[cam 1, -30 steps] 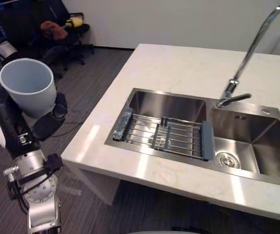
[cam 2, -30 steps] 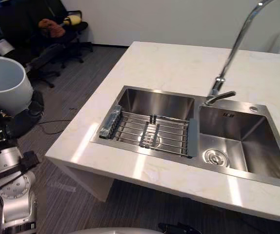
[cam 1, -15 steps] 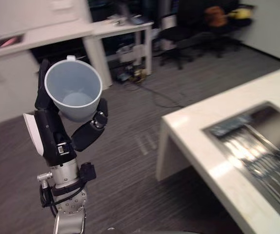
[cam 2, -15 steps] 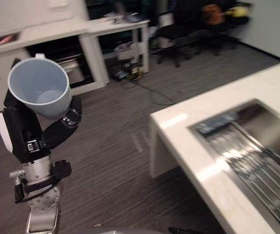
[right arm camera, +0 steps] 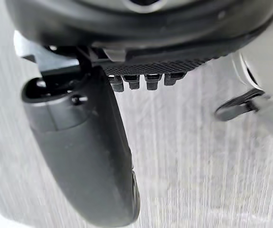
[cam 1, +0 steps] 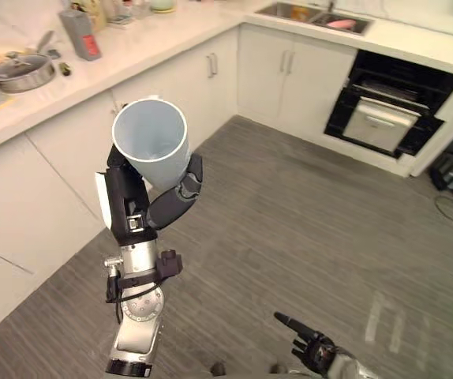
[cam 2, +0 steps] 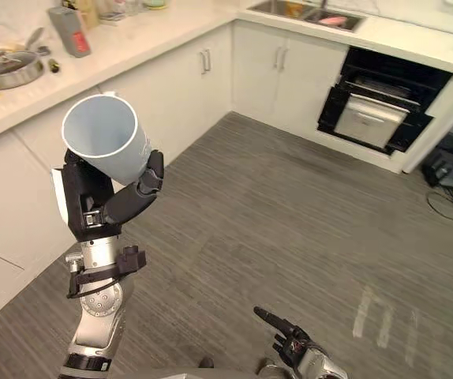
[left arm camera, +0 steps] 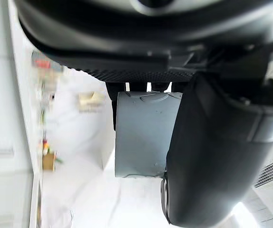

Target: Walk over to the sink, pick up the cup, carry it to the dishwasher, place the cup inside the dishwasher, then close the dishwasher door

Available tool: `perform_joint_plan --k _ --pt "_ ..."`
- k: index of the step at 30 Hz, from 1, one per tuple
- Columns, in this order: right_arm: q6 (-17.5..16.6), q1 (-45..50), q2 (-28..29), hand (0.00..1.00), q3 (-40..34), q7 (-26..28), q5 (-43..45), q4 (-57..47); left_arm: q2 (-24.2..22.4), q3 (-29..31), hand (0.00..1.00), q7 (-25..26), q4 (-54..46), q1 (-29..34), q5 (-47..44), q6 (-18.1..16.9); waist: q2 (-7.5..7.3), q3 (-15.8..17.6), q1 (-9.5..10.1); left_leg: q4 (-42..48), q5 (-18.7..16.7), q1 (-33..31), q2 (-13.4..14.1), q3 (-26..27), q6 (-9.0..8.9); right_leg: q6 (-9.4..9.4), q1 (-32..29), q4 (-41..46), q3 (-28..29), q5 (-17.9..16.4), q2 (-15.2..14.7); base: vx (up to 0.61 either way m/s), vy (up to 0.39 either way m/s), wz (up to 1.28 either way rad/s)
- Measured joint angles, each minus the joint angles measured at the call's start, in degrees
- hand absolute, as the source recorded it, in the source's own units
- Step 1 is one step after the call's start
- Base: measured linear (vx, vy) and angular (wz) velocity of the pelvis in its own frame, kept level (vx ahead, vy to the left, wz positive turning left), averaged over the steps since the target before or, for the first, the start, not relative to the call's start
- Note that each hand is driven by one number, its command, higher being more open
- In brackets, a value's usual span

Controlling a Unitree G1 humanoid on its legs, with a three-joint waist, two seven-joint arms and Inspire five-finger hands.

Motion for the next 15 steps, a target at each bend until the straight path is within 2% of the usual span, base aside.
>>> perform_joint_plan --k 1,3,5,8,9,12,15 --pt "-0.07 -0.10 -0.11 1.00 0.25 -0.01 0.00 0.14 -0.31 0.69 0.00 0.08 -0.09 0.91 -0.22 0.13 0.27 -0.57 0.20 -0.03 -0.20 0.14 0.27 0.05 -0.25 0.07 0.34 -0.34 0.14 -0.37 0.20 0.30 -0.145 0.12" --pt "-0.42 -0.50 -0.78 1.00 1.05 -0.05 0.01 -0.02 -1.78 2.03 0.00 0.04 -0.02 1.89 -3.42 1.62 0.98 -0.84 0.15 0.48 -1.87 0.20 1.78 1.75 -2.30 -0.27 1.95 -3.34 0.32 -0.12 1.91 0.27 -0.121 -0.14" --pt "-0.37 -0.29 -1.41 1.00 1.88 0.03 -0.21 0.11 -2.38 2.23 0.00 -0.11 0.19 2.68 -5.15 2.64 0.96 -0.82 -0.27 0.49 -2.75 1.12 2.63 3.23 -3.01 -0.62 3.37 -4.89 0.84 0.11 3.05 0.16 -0.087 -0.19" --pt "-0.39 0.74 -2.61 1.00 1.83 0.60 -1.77 0.11 -2.61 2.23 0.00 0.05 0.45 3.89 -5.34 3.02 0.99 -0.81 -1.23 0.88 -4.02 2.44 2.77 4.61 -2.62 -0.65 5.34 -6.68 1.55 0.14 3.50 0.09 -0.014 -0.18" --pt "-0.11 0.71 -0.67 1.00 4.16 3.42 -5.21 0.09 -0.73 4.64 0.00 0.05 0.50 3.87 -5.44 3.02 -0.34 2.21 -3.22 1.18 -4.26 1.22 1.62 6.09 -0.31 0.35 5.47 -8.90 0.70 2.86 2.37 0.00 0.000 0.00" --pt "-0.13 0.89 -0.70 1.00 4.16 3.42 -5.21 0.07 -0.74 4.64 0.00 0.05 0.50 3.87 -5.44 3.02 -0.29 2.24 -3.25 1.21 -4.27 1.29 1.63 6.23 -0.32 0.34 5.44 -8.92 0.91 2.86 2.39 0.00 0.000 -0.03" --pt "-0.18 2.82 -0.69 1.00 4.13 3.87 -5.18 -1.90 -1.18 5.39 0.00 0.10 0.47 4.90 -5.58 3.02 0.01 1.95 -3.24 1.24 -4.72 2.23 2.06 9.02 -0.36 0.33 5.36 -8.93 3.23 2.85 3.00 -0.01 -0.004 -0.39"
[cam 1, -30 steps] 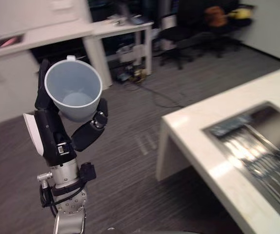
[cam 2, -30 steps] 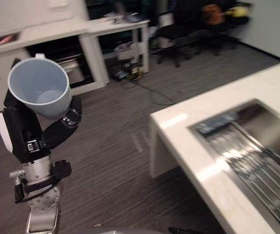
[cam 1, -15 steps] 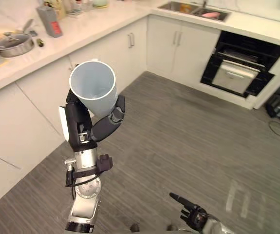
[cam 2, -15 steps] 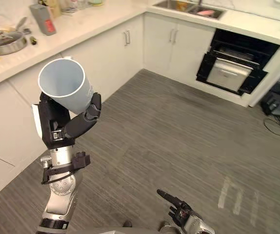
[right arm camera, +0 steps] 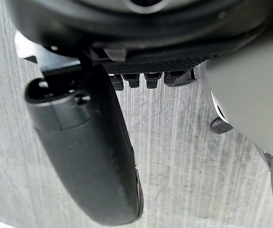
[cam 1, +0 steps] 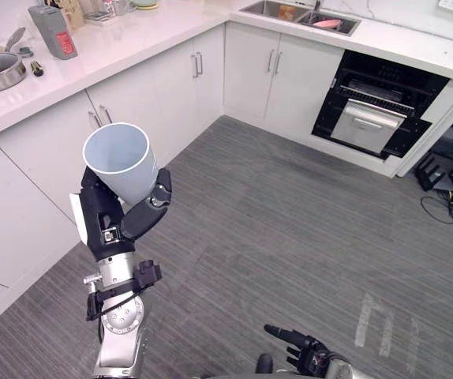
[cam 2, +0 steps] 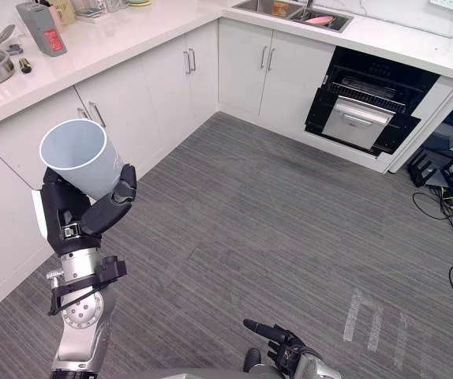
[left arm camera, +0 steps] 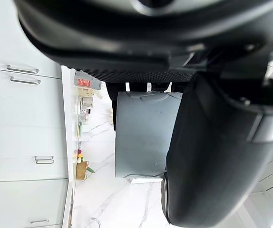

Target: Walk over to the sink, pick up the cup, carry it to the dishwasher, place the cup inside the dishwasher, then close the dishwasher door

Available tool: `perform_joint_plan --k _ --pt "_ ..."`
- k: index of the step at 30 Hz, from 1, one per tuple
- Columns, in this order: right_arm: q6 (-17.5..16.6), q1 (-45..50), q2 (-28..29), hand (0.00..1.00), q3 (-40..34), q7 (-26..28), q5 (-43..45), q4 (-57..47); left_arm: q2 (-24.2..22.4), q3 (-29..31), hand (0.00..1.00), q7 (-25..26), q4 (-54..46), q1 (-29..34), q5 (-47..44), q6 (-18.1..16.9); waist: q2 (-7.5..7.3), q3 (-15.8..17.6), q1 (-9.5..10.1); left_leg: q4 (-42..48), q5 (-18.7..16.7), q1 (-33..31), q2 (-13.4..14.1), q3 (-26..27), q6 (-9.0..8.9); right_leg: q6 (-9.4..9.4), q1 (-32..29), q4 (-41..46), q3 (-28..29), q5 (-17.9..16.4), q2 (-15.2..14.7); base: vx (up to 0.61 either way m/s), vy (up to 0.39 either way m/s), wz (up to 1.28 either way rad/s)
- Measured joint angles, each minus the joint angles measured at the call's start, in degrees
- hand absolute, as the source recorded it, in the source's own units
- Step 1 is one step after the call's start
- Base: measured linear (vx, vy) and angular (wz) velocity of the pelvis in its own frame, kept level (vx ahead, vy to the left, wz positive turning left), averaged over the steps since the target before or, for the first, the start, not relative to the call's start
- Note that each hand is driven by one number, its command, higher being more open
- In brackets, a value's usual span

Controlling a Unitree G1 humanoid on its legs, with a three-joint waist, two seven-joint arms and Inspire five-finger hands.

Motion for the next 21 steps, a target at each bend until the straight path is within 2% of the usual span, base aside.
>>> perform_joint_plan --k 4,9,11,13,16,21 --pt "0.39 3.57 -0.12 1.00 -0.15 2.56 0.47 -4.12 -0.57 -0.97 0.00 -1.73 0.07 0.73 -2.36 0.04 0.25 -1.23 -1.73 0.29 -0.55 0.81 0.58 0.40 0.18 -0.12 0.34 0.01 1.10 -0.09 0.91 0.01 -0.023 -0.22" --pt "3.21 4.48 -0.89 1.00 -0.45 6.81 0.48 -5.56 -1.59 -2.60 0.00 -8.02 2.28 -0.04 -6.46 0.61 0.12 -1.43 -2.65 1.09 -0.56 1.59 1.22 0.06 0.15 -0.55 1.57 0.04 0.99 -0.34 1.52 -0.03 -0.030 0.02" --pt "3.90 5.04 -1.23 1.00 -1.26 8.37 0.52 -5.62 -2.22 -2.73 0.00 -9.98 2.32 0.14 -9.07 1.20 0.16 -1.76 -1.67 0.14 -0.56 1.37 1.26 -0.34 0.14 -1.10 1.54 0.39 2.85 -0.78 1.68 -0.06 -0.030 0.07" --pt "4.99 4.67 -1.51 1.00 -1.42 8.85 0.50 -5.28 -1.55 -2.55 0.00 -11.61 2.49 0.49 -9.71 1.20 0.01 -1.86 -1.51 -0.51 -0.11 1.54 1.46 -1.77 0.18 -1.35 1.64 0.38 1.60 -0.94 1.93 -0.05 -0.044 0.29" --pt "5.80 4.47 -2.33 1.00 -1.42 9.68 0.49 -4.31 -1.21 -1.75 0.00 -11.39 4.07 0.81 -10.32 1.25 0.19 -2.18 -1.15 -0.75 0.53 1.61 1.82 -3.98 -0.35 -1.95 2.52 0.38 -0.79 -1.34 2.07 -0.06 -0.056 0.36" --pt "5.81 4.21 -2.57 1.00 -1.23 9.88 0.47 -3.73 -1.25 0.20 0.00 -11.31 4.07 0.86 -11.32 1.28 0.16 -2.21 -0.69 -1.36 1.14 1.62 1.99 -4.81 -0.55 -2.26 2.65 0.35 -1.64 -1.33 2.22 -0.06 -0.031 0.12"
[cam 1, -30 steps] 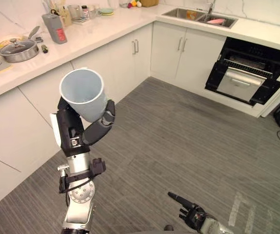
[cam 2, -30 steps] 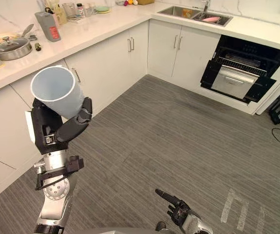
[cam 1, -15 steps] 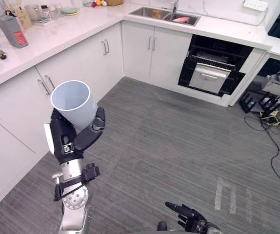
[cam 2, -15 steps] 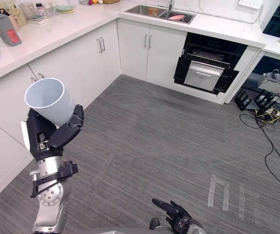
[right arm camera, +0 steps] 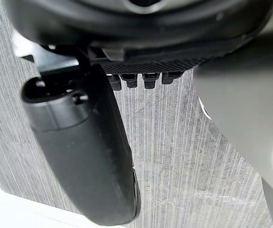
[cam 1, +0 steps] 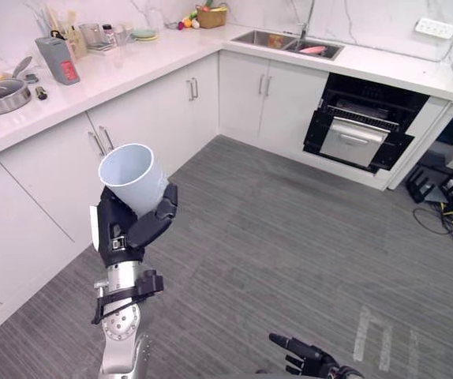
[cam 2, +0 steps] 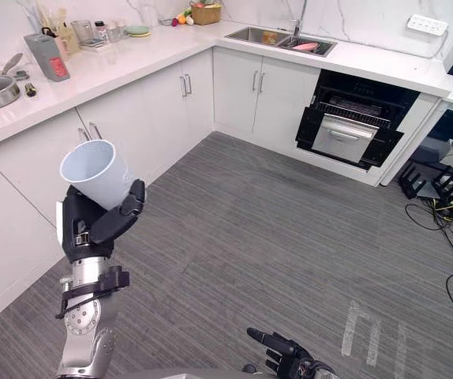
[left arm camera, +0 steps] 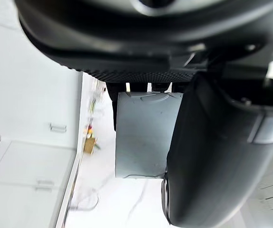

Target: Walk over to the sink, pick up the cup, carry it to the dishwasher, place the cup inside the dishwasher, then close the dishwasher door

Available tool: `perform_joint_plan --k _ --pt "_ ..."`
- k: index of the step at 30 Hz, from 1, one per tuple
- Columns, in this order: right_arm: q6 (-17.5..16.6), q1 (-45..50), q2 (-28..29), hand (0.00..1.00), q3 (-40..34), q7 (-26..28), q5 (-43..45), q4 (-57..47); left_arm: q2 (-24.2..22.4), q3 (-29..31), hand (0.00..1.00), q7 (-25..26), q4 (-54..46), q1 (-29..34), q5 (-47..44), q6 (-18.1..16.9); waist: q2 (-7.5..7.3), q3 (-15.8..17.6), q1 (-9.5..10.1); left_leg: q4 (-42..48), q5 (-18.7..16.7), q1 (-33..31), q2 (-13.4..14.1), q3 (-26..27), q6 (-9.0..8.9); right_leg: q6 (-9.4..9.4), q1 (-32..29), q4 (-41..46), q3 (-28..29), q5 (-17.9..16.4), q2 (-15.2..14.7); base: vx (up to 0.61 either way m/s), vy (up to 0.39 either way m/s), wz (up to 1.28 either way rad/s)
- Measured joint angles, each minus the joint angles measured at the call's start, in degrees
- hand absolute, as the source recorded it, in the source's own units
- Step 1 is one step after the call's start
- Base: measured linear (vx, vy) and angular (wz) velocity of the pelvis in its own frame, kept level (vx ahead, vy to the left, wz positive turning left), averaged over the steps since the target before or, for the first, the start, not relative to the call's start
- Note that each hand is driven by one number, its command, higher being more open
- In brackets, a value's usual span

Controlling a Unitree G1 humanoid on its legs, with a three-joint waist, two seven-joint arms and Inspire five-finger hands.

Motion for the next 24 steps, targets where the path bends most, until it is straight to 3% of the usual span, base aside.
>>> perform_joint_plan --k 3,4,5,6,7,9,10,12,13,14,16,17,19,20,21,23,24 --pt "-0.29 -0.32 -0.03 1.00 0.08 0.00 0.00 0.95 0.00 0.04 0.00 -0.04 0.00 0.07 0.07 0.00 -0.16 -0.09 0.60 -0.14 0.35 0.03 -0.01 -0.28 0.07 -0.07 0.12 0.00 -0.22 0.01 -0.01 -0.05 -0.003 0.05" --pt "-0.40 -0.27 -0.15 1.00 0.30 0.00 0.01 1.21 -0.10 0.12 0.00 -0.04 -0.15 0.39 0.12 0.00 -0.17 -0.07 0.72 2.27 -1.46 -0.90 0.20 -0.34 -0.18 -0.26 0.31 0.04 0.00 -0.35 0.15 -0.02 -0.009 -0.09" --pt "-0.55 -0.34 -0.96 1.00 1.37 0.04 0.08 1.25 -0.68 0.57 0.00 -0.04 -1.01 1.83 0.14 -0.30 0.81 0.49 1.05 10.48 -6.92 -4.06 1.81 0.17 -0.93 -0.84 0.46 1.10 1.89 -2.20 1.67 0.00 -0.024 -0.23" --pt "-0.57 -0.35 -1.05 1.00 1.70 0.05 0.14 0.96 -1.14 1.02 0.00 -0.04 -1.35 3.00 0.15 -0.58 1.32 0.85 1.50 15.81 -9.53 -4.92 3.55 0.62 -1.97 -1.57 0.70 2.93 3.23 -3.78 2.81 0.04 -0.006 -0.30" --pt "-0.56 -0.31 -0.64 1.00 1.83 0.00 0.58 0.96 -1.60 1.27 0.00 -0.02 -2.36 3.93 0.14 -0.58 1.14 1.34 2.13 25.07 -10.33 -8.17 4.90 1.54 -3.18 -2.19 0.79 4.40 3.54 -5.24 3.50 0.05 -0.001 -0.18" --pt "-0.12 -0.34 -1.21 1.00 1.60 0.04 0.82 0.95 -3.31 1.33 0.00 -0.25 -3.09 4.38 0.09 -0.69 0.90 3.06 2.38 43.25 -8.41 -16.44 7.26 2.74 -3.65 -2.57 1.24 7.17 3.39 -7.46 2.79 0.07 0.014 0.02" --pt "0.05 -0.44 -1.47 1.00 1.43 0.03 0.79 0.93 -3.56 1.39 0.00 -0.32 -3.10 4.38 0.08 -0.80 0.88 3.72 2.41 45.46 -8.94 -17.70 7.63 3.03 -3.58 -2.56 1.71 7.85 3.21 -8.06 2.44 0.09 0.062 0.23" --pt "0.92 -0.99 -2.39 1.00 0.41 0.02 0.64 0.90 -3.63 2.11 0.00 -1.91 -3.11 4.15 0.07 -0.92 1.02 6.46 2.12 43.02 -11.24 -21.19 6.86 3.64 -3.51 -2.54 3.24 10.19 2.40 -10.29 0.09 0.10 0.110 0.27" --pt "1.96 -1.42 -2.59 1.00 -1.06 0.07 0.48 1.37 -3.86 2.60 0.00 -2.72 -3.11 4.20 -0.37 -0.87 0.52 7.58 2.33 35.90 -10.66 -21.99 5.16 3.68 -3.78 -1.56 4.46 10.75 2.36 -11.51 -1.93 0.12 0.127 0.10" --pt "2.23 -1.45 -2.80 1.00 -1.35 0.09 0.40 1.88 -4.08 2.64 0.00 -2.79 -3.13 4.23 -0.98 -0.86 0.24 7.81 2.44 30.93 -9.06 -22.01 4.38 3.55 -3.93 -0.56 5.13 10.65 2.37 -12.13 -2.89 0.16 0.172 0.03" --pt "2.82 -0.78 -4.65 1.00 -2.38 1.75 -1.16 3.93 -6.16 3.11 0.00 -3.10 -3.65 4.25 -3.96 -1.19 2.44 7.04 3.07 16.33 -2.61 -21.77 4.24 0.83 -5.87 1.90 8.78 8.94 2.80 -13.67 -3.50 0.30 0.276 -0.05" --pt "2.82 -0.50 -4.72 1.00 -2.94 1.96 -1.48 4.39 -6.48 3.32 0.00 -3.24 -3.62 4.32 -4.22 -1.63 2.54 6.88 3.34 17.66 -0.95 -21.55 4.27 1.14 -6.04 2.71 9.77 8.97 3.06 -14.34 -3.84 0.35 0.293 -0.14" --pt "3.17 -0.44 -4.46 1.00 -3.56 1.99 -2.09 5.75 -6.77 4.12 0.00 -4.74 -3.51 4.28 -4.62 -2.82 1.65 5.00 4.82 21.83 0.70 -22.46 2.26 2.19 -4.08 5.56 10.28 10.77 4.47 -16.99 -6.83 0.43 0.317 -0.28" --pt "3.82 -0.24 -4.42 1.00 -4.11 1.71 -2.08 6.39 -6.30 3.90 0.00 -5.61 -3.42 4.25 -4.79 -2.97 0.11 4.00 5.18 23.43 0.08 -22.51 0.51 3.38 -2.84 7.33 10.44 12.74 4.63 -18.61 -9.14 0.44 0.292 -0.16" --pt "4.26 -0.22 -4.31 1.00 -4.99 1.46 -2.04 6.44 -6.13 3.68 0.00 -6.16 -3.14 4.09 -4.79 -3.02 -0.45 3.64 5.09 24.09 -0.35 -22.48 -0.44 3.59 -2.09 8.17 10.15 14.92 4.88 -19.28 -10.22 0.53 0.288 0.14" --pt "5.89 -0.53 -3.96 1.00 -8.49 1.08 -2.03 5.83 -5.12 0.56 0.00 -7.20 -2.52 3.19 -4.83 -2.09 -0.98 3.18 4.60 26.44 -3.45 -20.33 -2.35 3.59 3.49 10.23 7.20 28.73 5.87 -19.73 -12.84 0.45 0.246 0.32" --pt "6.23 -0.52 -3.42 1.00 -8.91 1.11 -1.98 5.96 -4.57 -0.63 0.00 -7.42 -3.03 3.12 -4.81 -1.68 -1.60 2.69 4.71 26.59 -4.33 -19.50 -2.98 3.67 3.93 10.89 6.21 31.26 5.93 -19.11 -13.75 0.40 0.190 0.14"
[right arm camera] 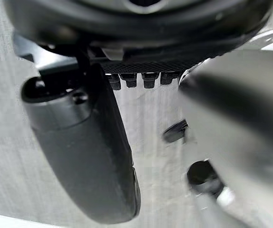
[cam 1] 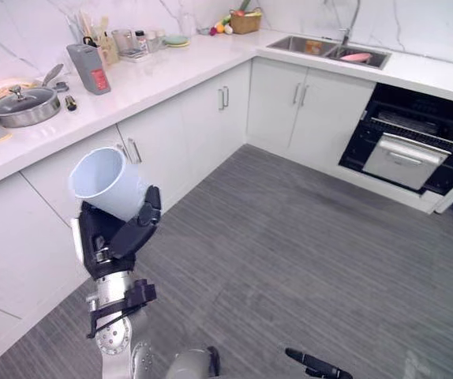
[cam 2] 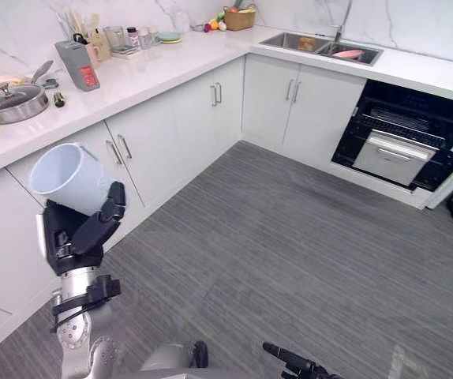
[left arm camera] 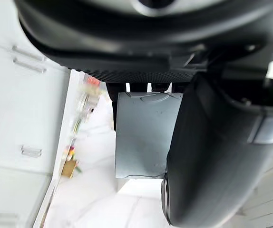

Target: Walk over to the sink, pick up the cup, carry it to the dishwasher, place the cup inside the dishwasher, then close the dishwasher door

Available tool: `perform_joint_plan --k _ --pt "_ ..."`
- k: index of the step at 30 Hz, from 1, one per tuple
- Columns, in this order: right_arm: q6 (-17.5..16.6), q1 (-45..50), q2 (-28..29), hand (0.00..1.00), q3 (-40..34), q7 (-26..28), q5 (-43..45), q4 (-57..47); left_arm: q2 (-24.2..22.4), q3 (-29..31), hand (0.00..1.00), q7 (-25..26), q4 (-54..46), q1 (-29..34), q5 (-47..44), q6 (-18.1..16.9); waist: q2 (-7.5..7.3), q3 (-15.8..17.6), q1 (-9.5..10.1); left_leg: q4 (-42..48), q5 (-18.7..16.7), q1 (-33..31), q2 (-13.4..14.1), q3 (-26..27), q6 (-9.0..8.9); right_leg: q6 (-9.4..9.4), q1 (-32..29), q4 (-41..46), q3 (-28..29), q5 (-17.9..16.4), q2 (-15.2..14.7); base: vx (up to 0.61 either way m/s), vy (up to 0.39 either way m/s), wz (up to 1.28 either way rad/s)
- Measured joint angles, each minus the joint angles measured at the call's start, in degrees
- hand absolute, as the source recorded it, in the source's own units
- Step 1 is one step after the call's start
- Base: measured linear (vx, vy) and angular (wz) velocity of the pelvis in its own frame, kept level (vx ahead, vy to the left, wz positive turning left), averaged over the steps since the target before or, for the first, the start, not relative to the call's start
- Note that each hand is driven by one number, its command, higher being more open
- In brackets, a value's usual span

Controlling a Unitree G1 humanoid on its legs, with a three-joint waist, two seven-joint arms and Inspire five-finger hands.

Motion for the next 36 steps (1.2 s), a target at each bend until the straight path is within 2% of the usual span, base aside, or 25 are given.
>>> perform_joint_plan --k 2,3,5,7,8,10,12,14,15,17,18,19,21,22,23,24,25,27,29,30,31,33,34,35,36 --pt "1.19 -0.97 0.36 1.00 -0.90 0.01 -0.43 -0.75 2.26 -2.44 0.00 -0.29 -4.12 -0.09 1.33 2.00 -1.81 -0.65 0.32 -2.50 -2.56 4.70 -2.07 0.94 0.62 -0.12 -5.24 14.25 0.16 5.98 -3.71 0.42 0.127 -0.14" --pt "1.21 -0.97 0.39 1.00 -1.17 0.20 -0.41 -0.96 2.82 -3.30 0.00 -0.30 -4.45 -0.39 1.66 2.09 -1.43 -0.60 0.00 -3.98 -2.71 6.31 -2.19 0.82 0.83 0.17 -6.92 17.95 1.66 8.24 -3.44 0.41 0.097 -0.11" --pt "1.18 -1.29 1.96 1.00 -2.08 0.91 0.46 -3.14 4.45 -3.84 0.00 -0.32 -4.31 -2.98 2.68 2.82 -1.33 -0.67 -1.58 -10.63 -1.87 12.53 -2.11 -0.85 0.33 -0.76 -12.77 28.25 2.90 4.61 1.72 0.45 0.060 0.13" --pt "1.13 -1.60 3.13 1.00 -3.18 1.28 1.93 -4.95 4.34 -4.70 0.00 -0.44 -4.13 -5.95 2.83 2.95 -1.26 -0.66 -3.07 -16.22 -0.49 16.42 -1.86 -2.47 -0.08 -3.38 -18.97 28.33 -0.05 0.09 5.72 0.41 -0.010 0.32" --pt "0.81 -1.78 3.59 1.00 -3.83 1.44 2.86 -6.06 4.07 -5.56 0.00 -0.78 -3.77 -8.08 2.80 3.16 -0.85 -0.41 -3.91 -18.43 0.00 18.36 -1.32 -3.38 -0.43 -6.10 -23.49 23.33 -2.47 -1.74 7.42 0.45 -0.052 0.48" --pt "0.79 -1.84 3.68 1.00 -4.41 0.95 4.25 -8.18 3.69 -7.10 0.00 -1.17 -2.97 -10.43 2.76 4.26 0.54 0.71 -5.23 -20.08 -0.82 21.65 0.48 -4.93 -1.81 -7.99 -27.74 11.07 -4.17 -1.20 9.35 0.48 -0.072 0.51" --pt "1.19 -1.30 4.26 1.00 -4.72 -0.80 4.44 -11.64 3.48 -9.87 0.00 -1.48 -2.34 -10.64 2.77 5.47 2.62 2.11 -5.66 -18.32 -4.01 26.94 4.05 -3.95 -6.47 -7.81 -28.29 -8.20 -2.64 7.37 12.07 0.59 -0.137 0.39" --pt "1.98 -0.63 4.61 1.00 -4.22 -0.95 3.34 -13.65 3.46 -11.31 0.00 -1.71 -2.39 -9.37 2.88 4.93 1.96 2.04 -5.77 -15.27 -7.73 30.07 4.59 -2.51 -8.72 -8.95 -28.40 -9.35 0.23 12.51 11.73 0.68 -0.219 0.34" --pt "2.79 0.16 5.04 1.00 -3.97 -0.85 1.83 -14.78 3.12 -12.30 0.00 -1.71 -2.40 -7.40 4.18 3.22 0.72 1.01 -5.93 -13.25 -11.74 33.60 4.80 -1.37 -10.67 -11.75 -29.04 -3.38 2.71 18.85 11.23 0.67 -0.253 0.29" --pt "3.83 -0.30 3.86 1.00 -3.31 -0.98 -0.60 -17.33 0.56 -12.90 0.00 -1.58 -1.92 -4.90 5.03 1.34 4.76 0.00 -5.89 -10.01 -12.63 34.29 8.96 -0.38 -11.72 -12.94 -30.91 4.87 0.79 10.65 14.14 0.62 -0.276 0.07" --pt "4.61 -0.39 3.59 1.00 -3.15 -0.93 -0.92 -17.99 0.09 -13.06 0.00 -1.57 -1.92 -4.87 5.01 1.08 5.27 0.00 -5.84 -7.69 -12.01 33.39 10.09 -0.56 -12.25 -13.38 -31.07 5.83 0.30 8.79 14.90 0.59 -0.325 -0.10" --pt "6.40 -0.63 3.41 1.00 -3.15 -1.11 -0.92 -18.28 -0.68 -13.13 0.00 -1.58 -1.98 -4.90 5.01 0.84 5.97 -0.32 -5.83 -1.35 -9.59 30.91 12.16 -0.98 -12.21 -14.33 -30.46 6.03 -0.31 6.37 16.80 0.59 -0.351 -0.19" --pt "8.82 -0.47 4.04 1.00 -3.11 -1.17 -0.93 -18.56 -1.30 -13.04 0.00 -1.72 -2.04 -4.76 4.97 0.83 6.24 -0.17 -5.69 13.70 -0.42 25.14 15.12 -3.09 -11.94 -16.00 -26.50 3.49 -0.11 4.16 20.10 0.59 -0.319 -0.26" --pt "9.62 0.13 4.28 1.00 -2.04 -1.15 -1.00 -18.84 -1.56 -13.15 0.00 -2.81 -2.04 -4.45 4.98 0.84 6.37 0.06 -5.69 26.46 4.40 19.62 16.79 -4.78 -12.30 -16.98 -22.73 0.60 0.02 3.37 21.95 0.58 -0.262 -0.16" --pt "9.71 0.68 4.29 1.00 -0.12 -1.23 -1.11 -18.67 -2.27 -13.12 0.00 -4.47 -2.16 -3.60 4.97 0.82 6.24 0.67 -5.62 36.84 4.27 14.36 18.04 -4.56 -11.37 -17.54 -17.93 -3.13 0.56 3.10 23.49 0.57 -0.251 -0.10" --pt "9.77 0.88 4.14 1.00 1.14 -1.40 -1.24 -18.48 -2.48 -13.10 0.00 -5.30 -2.19 -3.20 4.98 0.82 5.99 0.94 -5.38 40.26 3.59 11.85 18.21 -4.20 -10.42 -17.77 -15.40 -5.18 1.05 3.11 23.96 0.65 -0.273 -0.18" --pt "9.67 1.01 3.29 1.00 2.82 -2.47 -1.57 -16.37 -2.77 -13.04 0.00 -6.93 -2.22 -2.71 4.91 0.80 5.37 1.25 -4.23 42.67 0.96 5.23 17.89 -2.60 -7.56 -18.39 -9.91 -10.76 2.55 4.01 24.46 0.52 -0.193 -0.23" --pt "9.46 0.44 2.10 1.00 3.41 -2.54 -1.57 -12.55 -2.60 -12.44 0.00 -8.34 -2.96 -2.82 4.56 0.77 5.38 1.27 -2.82 37.18 -2.49 -0.42 16.99 -0.09 -6.00 -18.77 -5.58 -15.22 4.60 4.80 24.48 0.52 -0.131 -0.43" --pt "7.34 -2.09 1.26 1.00 3.54 -2.06 -1.80 -5.26 -1.75 -10.82 0.00 -9.66 -4.44 -3.05 1.88 0.61 3.95 2.24 -2.15 12.27 -4.27 -3.53 11.17 2.92 -6.22 -18.09 0.53 -19.45 8.67 4.62 22.64 0.65 -0.042 -0.65" --pt "6.96 -2.24 1.27 1.00 3.53 -1.90 -1.90 -4.08 -1.67 -10.73 0.00 -9.61 -4.39 -3.11 1.24 0.61 3.77 2.35 -2.13 5.57 -3.16 -3.54 9.49 2.52 -6.26 -17.70 1.57 -20.02 9.68 4.40 22.16 0.53 0.071 -0.83" --pt "5.96 -2.23 0.67 1.00 3.48 -1.19 -2.55 -2.06 -1.66 -11.03 0.00 -9.18 -4.35 -3.10 0.30 0.58 3.89 2.47 -1.98 -7.07 2.78 -4.19 6.52 -0.50 -6.84 -16.56 4.02 -21.27 12.89 3.73 21.72 0.41 0.110 -1.01" --pt "4.52 -1.68 1.48 1.00 5.14 -0.71 -5.15 -2.21 -1.27 -11.96 0.00 -7.65 -4.28 -2.86 0.51 -0.24 3.84 2.25 -0.31 -10.36 12.32 -4.38 4.87 -6.04 -6.68 -14.32 6.51 -21.21 19.52 1.97 21.66 0.56 0.212 -1.61" --pt "4.02 -1.60 1.62 1.00 5.62 -0.90 -5.61 -2.28 -0.64 -12.00 0.00 -7.46 -4.27 -2.96 0.54 -0.81 3.72 1.77 0.15 -9.27 12.69 -4.24 4.70 -6.24 -4.83 -13.85 6.71 -20.79 21.44 1.25 21.18 0.61 0.227 -1.41" --pt "3.86 -1.23 2.80 1.00 5.48 -1.06 -5.80 -3.30 0.49 -12.17 0.00 -7.14 -4.25 -4.06 1.26 -0.94 1.64 1.74 -0.89 -6.65 10.24 -4.88 4.60 -5.43 -4.21 -12.93 5.76 -18.95 23.05 0.19 19.99 0.61 0.192 -0.86" --pt "4.12 -1.06 3.34 1.00 5.38 -1.42 -5.86 -3.30 0.80 -12.52 0.00 -6.95 -4.24 -4.77 1.59 -0.74 0.81 1.71 -1.71 -3.51 7.30 -5.60 5.01 -4.38 -3.19 -12.66 4.86 -16.75 23.64 0.19 19.66 0.61 0.192 -0.61"
